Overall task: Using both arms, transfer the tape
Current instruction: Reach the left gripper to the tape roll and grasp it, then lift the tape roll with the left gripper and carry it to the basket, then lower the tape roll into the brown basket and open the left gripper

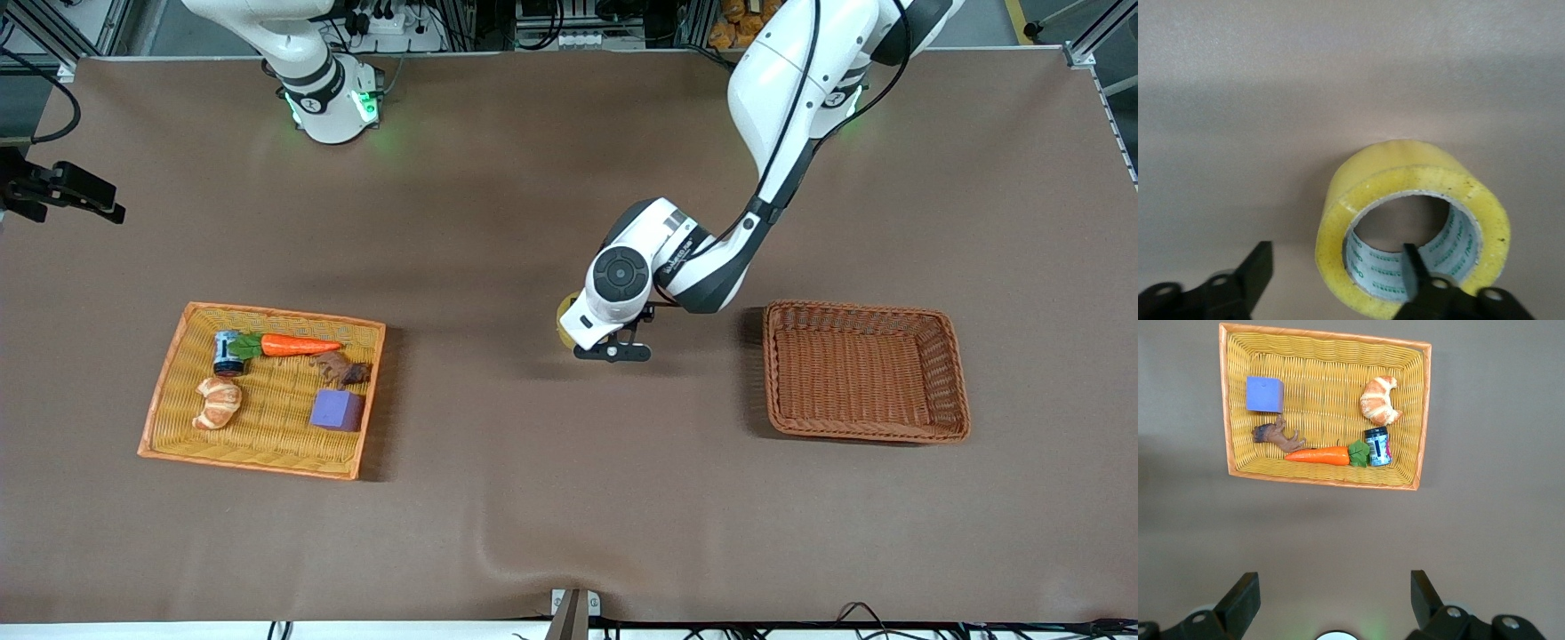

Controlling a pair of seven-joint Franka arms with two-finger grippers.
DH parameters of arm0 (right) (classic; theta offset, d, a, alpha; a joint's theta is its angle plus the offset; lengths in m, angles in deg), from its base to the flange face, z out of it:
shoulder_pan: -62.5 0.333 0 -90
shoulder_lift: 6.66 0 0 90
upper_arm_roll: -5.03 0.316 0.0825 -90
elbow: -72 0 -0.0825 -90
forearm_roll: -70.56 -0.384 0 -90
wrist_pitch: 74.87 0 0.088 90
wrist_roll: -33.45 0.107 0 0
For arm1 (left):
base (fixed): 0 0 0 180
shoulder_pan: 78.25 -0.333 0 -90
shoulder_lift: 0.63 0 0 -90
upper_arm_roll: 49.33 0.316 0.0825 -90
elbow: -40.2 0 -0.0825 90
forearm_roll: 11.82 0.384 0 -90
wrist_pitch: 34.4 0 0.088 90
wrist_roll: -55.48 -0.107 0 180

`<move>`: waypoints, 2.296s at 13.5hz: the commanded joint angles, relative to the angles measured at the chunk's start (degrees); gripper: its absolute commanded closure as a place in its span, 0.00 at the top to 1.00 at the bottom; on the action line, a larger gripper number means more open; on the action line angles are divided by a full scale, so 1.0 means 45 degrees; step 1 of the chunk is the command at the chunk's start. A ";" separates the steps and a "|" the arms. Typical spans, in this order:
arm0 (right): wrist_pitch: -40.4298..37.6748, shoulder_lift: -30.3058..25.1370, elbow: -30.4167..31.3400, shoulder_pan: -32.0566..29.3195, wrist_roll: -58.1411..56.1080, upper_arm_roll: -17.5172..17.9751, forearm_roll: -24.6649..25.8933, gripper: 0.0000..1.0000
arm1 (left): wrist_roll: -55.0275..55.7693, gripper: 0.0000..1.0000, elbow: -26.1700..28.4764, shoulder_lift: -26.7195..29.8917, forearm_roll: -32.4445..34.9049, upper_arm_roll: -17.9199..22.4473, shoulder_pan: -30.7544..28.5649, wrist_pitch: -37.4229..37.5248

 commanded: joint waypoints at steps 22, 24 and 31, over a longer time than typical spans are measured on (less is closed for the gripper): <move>0.0129 0.0163 -0.0116 -0.0135 -0.0163 0.0166 0.0075 1.00 | -0.8280 0.00 0.0368 0.2032 0.0372 0.0022 -0.8409 0.3058; 0.0149 0.0163 -0.0155 -0.0194 -0.0182 0.0166 0.0056 1.00 | -0.8319 0.00 0.0387 0.1407 0.0507 0.0042 -0.8545 0.2627; 0.0052 0.0143 -0.0175 -0.0038 -0.0007 0.0224 0.0036 1.00 | -0.8319 0.18 0.0349 0.1111 0.1095 0.0022 -0.8644 0.2568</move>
